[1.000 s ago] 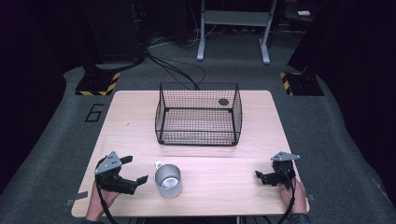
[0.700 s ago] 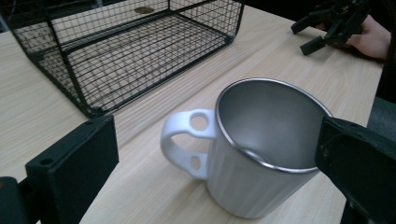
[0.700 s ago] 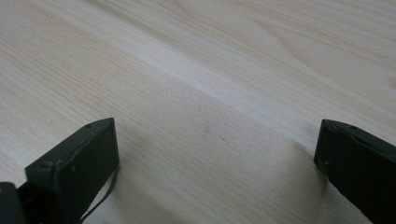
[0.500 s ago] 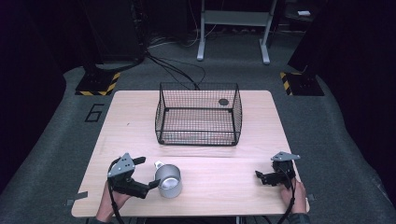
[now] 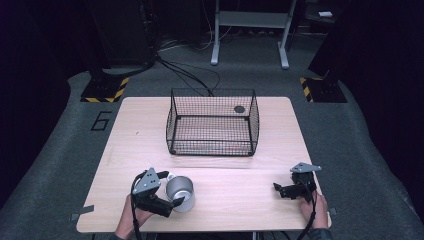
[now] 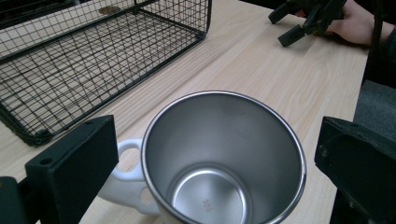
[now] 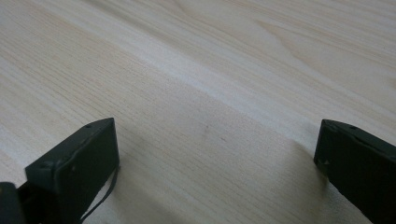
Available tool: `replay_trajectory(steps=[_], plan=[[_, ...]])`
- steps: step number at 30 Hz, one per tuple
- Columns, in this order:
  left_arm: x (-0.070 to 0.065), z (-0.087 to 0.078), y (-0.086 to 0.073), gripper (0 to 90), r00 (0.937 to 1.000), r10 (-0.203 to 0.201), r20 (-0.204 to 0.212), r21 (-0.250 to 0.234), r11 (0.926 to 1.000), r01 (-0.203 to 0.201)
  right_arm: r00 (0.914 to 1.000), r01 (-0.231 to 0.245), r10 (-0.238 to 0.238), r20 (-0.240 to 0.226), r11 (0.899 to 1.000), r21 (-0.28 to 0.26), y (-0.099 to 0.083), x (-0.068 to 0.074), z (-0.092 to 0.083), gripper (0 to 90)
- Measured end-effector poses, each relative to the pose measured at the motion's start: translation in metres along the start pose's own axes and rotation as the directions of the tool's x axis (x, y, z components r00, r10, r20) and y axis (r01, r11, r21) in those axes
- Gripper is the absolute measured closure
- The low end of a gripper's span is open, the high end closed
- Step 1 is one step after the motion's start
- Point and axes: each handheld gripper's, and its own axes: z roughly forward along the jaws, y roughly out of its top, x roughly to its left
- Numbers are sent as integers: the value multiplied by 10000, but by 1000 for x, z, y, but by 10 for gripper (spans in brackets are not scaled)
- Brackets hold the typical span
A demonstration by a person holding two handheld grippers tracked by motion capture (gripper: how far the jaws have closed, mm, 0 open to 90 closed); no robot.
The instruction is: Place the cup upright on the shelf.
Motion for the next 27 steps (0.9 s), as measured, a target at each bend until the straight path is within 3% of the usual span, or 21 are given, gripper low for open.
replay_trajectory(steps=[11,16,23,27], plan=[[-5,16,-5,0,9999,165,-11,361,9992,-164,10000,-4,4,1,10000,1,0,0,0,0],[-7,20,-6,0,9994,328,-149,271,9991,-323,10000,0,0,1,10000,-2,0,0,0,0],[-12,23,-6,6,9965,636,-539,444,9971,-613,10000,0,0,0,10000,-2,0,0,0,0],[-13,22,-9,53,9937,709,-866,247,9973,-690,10000,2,-2,2,10000,-3,0,0,0,0]])
